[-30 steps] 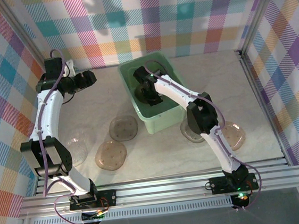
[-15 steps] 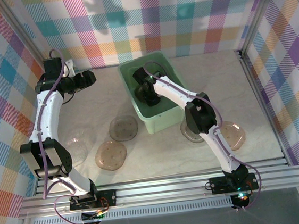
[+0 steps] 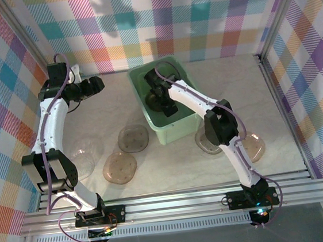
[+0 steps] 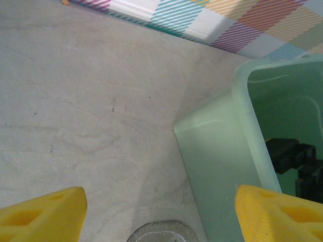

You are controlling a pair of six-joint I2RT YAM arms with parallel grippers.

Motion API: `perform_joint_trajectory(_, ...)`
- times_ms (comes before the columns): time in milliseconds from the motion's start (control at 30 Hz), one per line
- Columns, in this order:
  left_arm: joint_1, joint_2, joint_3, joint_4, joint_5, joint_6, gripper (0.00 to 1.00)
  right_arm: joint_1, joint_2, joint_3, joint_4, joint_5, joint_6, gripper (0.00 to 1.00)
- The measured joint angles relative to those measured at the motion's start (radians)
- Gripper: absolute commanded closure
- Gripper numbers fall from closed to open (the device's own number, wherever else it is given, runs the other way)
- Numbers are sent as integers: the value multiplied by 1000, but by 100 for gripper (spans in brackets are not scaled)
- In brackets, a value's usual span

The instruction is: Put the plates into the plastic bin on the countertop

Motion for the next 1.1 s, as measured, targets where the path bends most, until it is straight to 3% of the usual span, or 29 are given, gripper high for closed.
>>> perform_joint_trajectory(333,-14,65,-17,0,0,-14,26,-1,-114,-111,54,13,-233,1)
perform_joint_trajectory(767,-71,106,-127,-84,0,47,31,-11,-291,-145,346,18,-918,2)
perform_joint_trajectory(1100,-128,216,-148,-132,63,100,35,-95,-276,-123,378,-99,-1185,11)
